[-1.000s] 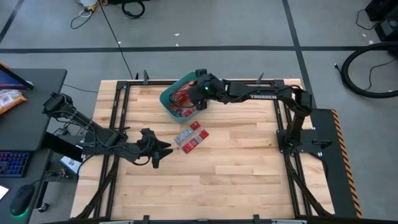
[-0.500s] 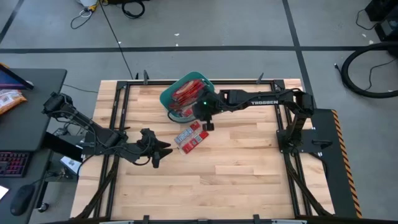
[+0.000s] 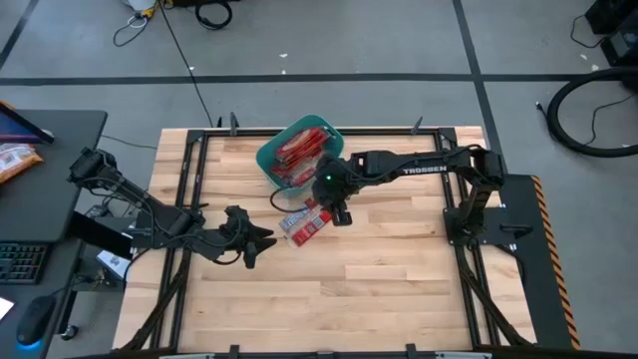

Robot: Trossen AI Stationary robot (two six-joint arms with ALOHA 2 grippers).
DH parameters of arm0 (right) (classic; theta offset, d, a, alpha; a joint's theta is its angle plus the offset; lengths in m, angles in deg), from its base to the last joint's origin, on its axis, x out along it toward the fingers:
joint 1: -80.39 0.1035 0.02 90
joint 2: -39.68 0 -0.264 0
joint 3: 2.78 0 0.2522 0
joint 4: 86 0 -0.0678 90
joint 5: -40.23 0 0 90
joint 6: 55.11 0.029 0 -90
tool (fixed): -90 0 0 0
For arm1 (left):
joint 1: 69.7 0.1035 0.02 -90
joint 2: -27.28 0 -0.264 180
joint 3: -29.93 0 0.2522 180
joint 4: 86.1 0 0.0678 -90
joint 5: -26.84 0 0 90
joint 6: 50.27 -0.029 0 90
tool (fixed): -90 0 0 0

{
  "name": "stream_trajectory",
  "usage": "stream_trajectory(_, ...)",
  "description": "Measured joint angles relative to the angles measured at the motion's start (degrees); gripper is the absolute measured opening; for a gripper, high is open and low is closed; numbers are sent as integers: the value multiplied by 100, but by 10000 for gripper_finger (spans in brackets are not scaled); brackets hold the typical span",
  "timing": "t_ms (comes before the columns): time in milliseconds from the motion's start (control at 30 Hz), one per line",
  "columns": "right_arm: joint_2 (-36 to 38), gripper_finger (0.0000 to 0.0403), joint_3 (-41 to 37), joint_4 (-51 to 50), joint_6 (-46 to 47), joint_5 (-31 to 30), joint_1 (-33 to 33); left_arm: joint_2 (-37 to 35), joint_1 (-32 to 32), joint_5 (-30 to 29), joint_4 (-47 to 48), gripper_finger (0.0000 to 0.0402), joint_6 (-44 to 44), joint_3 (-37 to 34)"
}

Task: Sort popcorn bags into baskets
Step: Put the red popcorn bag into the blue bin

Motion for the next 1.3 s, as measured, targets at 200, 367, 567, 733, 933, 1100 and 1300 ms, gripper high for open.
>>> stream_trajectory(200,0,168,-93,95,171,247,259,0,0,-48,0,185,72,1)
stream_trajectory(367,-2,181,-756,751,169,233,373,0,0,-52,0,185,117,0)
stream_trajectory(567,-14,191,-1698,1953,169,-3,479,0,0,-61,0,185,158,0)
stream_trajectory(733,-13,188,-2182,2476,-155,-686,538,6,0,-62,2,185,237,1)
stream_trajectory(933,-91,186,-2439,3025,-541,-818,554,7,0,-63,35,185,307,2)
stream_trajectory(1100,-384,185,-2468,3459,-471,-648,557,9,0,-59,38,185,310,2)
stream_trajectory(1300,-444,177,-2460,4063,114,-478,463,9,-1,80,45,185,425,1)
